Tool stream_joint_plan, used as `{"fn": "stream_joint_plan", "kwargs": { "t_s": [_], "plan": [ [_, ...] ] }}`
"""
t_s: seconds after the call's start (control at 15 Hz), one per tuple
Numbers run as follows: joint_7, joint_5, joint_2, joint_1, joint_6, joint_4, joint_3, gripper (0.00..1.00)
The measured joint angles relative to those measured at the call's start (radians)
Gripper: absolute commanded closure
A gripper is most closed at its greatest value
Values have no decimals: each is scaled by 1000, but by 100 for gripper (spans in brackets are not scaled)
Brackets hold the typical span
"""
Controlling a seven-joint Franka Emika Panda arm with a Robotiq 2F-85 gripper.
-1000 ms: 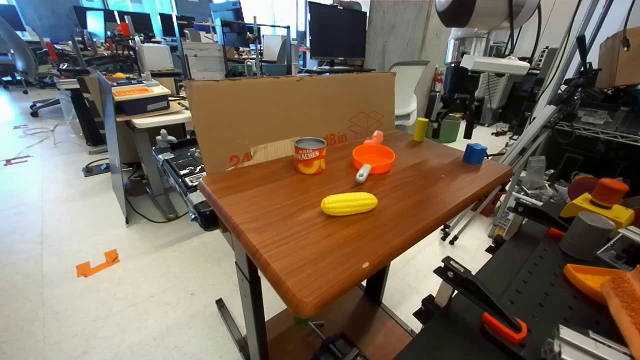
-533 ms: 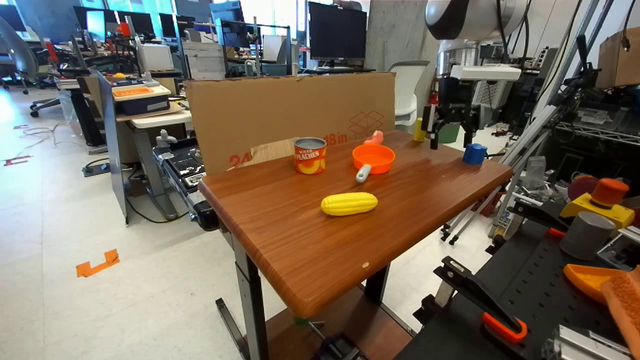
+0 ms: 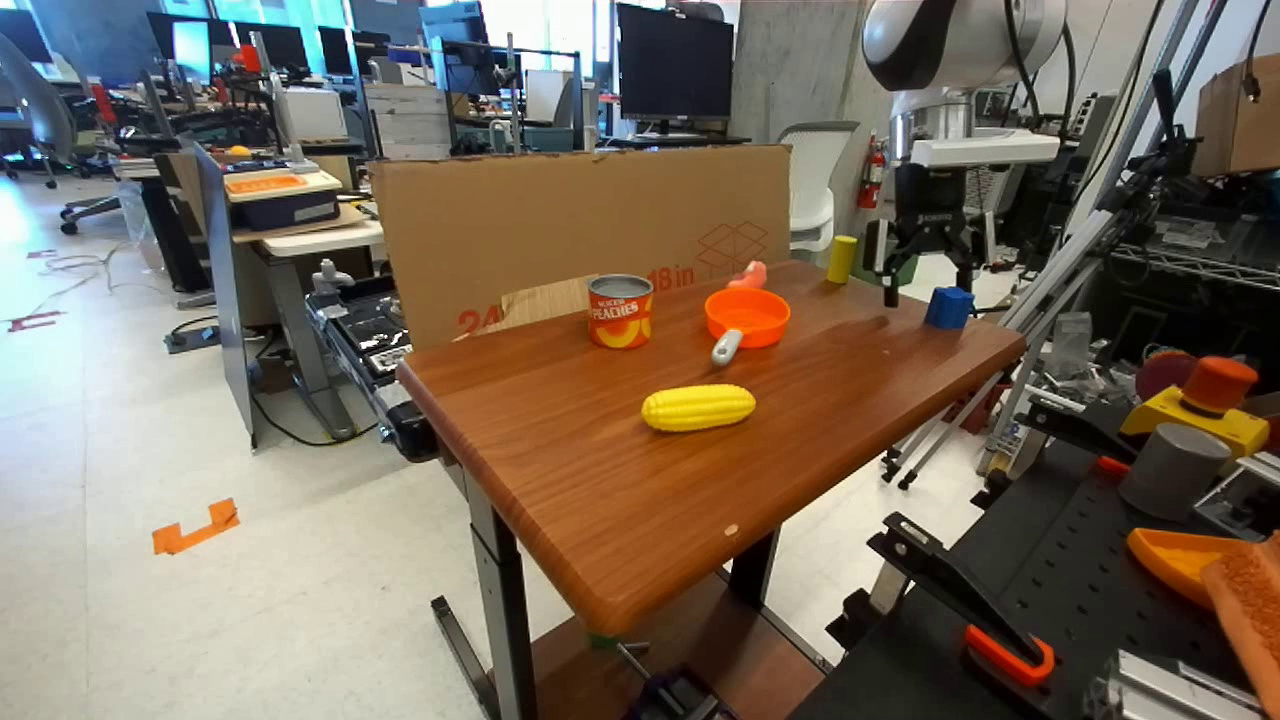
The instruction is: Move the blue block to the left
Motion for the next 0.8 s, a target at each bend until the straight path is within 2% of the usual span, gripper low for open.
{"fn": "stream_joint_plan", "kwargs": {
  "t_s": [0.13,0.27,0.73,0.8],
  "plan": [
    [4,-4,1,2,-14,-3,1,0],
    [6,-17,3,6,-18,-10,3,28],
    [16,-34,1,23,-19,-13,10,81],
    [17,-35,-2,23,-21,-13,10,81]
  ]
}}
